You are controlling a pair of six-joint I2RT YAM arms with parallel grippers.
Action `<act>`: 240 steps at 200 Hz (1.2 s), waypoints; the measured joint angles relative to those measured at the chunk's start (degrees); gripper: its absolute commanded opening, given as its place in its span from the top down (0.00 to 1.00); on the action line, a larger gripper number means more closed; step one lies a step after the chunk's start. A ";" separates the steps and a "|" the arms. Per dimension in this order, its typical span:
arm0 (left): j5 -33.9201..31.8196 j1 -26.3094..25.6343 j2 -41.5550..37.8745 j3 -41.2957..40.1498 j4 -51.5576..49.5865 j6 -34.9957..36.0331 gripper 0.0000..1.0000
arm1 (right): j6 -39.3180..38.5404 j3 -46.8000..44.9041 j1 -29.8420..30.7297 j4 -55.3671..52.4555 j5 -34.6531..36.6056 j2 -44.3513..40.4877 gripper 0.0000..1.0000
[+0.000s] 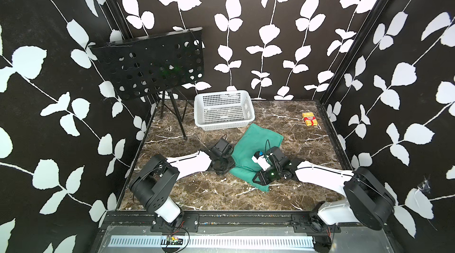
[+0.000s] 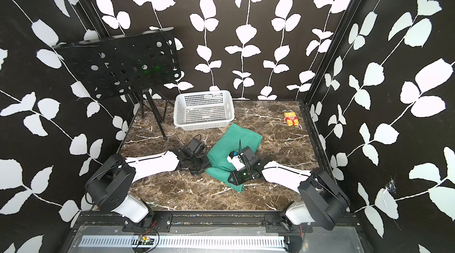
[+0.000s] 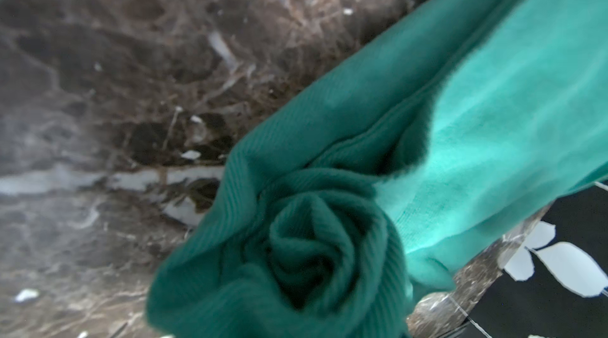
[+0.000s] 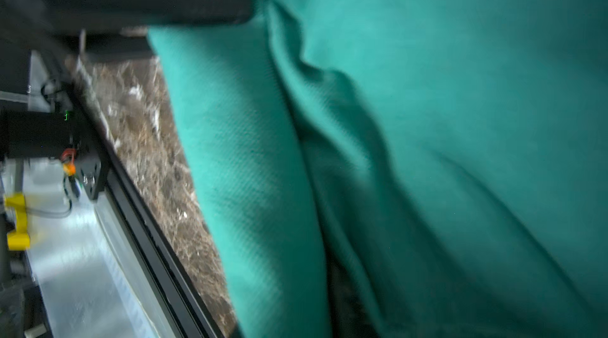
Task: Roll up the long pants
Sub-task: Roll the long pant at the center of the board.
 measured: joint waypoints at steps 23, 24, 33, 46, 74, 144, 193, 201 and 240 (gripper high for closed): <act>0.17 0.00 0.81 1.62 -2.32 -0.02 0.85 | -1.53 0.04 2.32 -2.56 6.21 -3.76 0.51; 0.11 0.00 0.83 1.68 -2.40 -0.02 0.85 | -1.62 0.04 2.43 -2.64 6.47 -3.89 0.51; 0.13 0.04 1.01 2.08 -3.23 -0.02 0.87 | -2.51 0.15 3.98 -3.45 9.14 -5.40 0.48; 0.09 0.11 1.05 2.54 -4.70 -0.20 0.89 | -3.93 0.70 6.95 -4.55 13.40 -7.23 0.41; 0.22 0.22 0.66 2.82 -8.15 -1.64 0.92 | -9.05 1.44 18.10 -4.04 26.67 -10.93 0.34; -0.48 0.22 -4.50 0.98 -19.43 -6.27 0.92 | -20.68 5.25 38.49 3.13 51.67 2.56 0.32; -2.36 0.22 -8.17 -0.59 -24.55 -9.60 0.91 | -20.39 7.61 39.19 7.80 54.80 13.35 0.42; -2.82 0.22 -8.94 -0.96 -25.29 -10.23 0.88 | -19.80 7.76 39.32 8.94 54.97 14.14 0.53; -5.22 0.37 -13.11 -2.25 -27.93 -13.42 0.63 | -17.22 7.65 38.77 12.13 50.42 14.99 0.90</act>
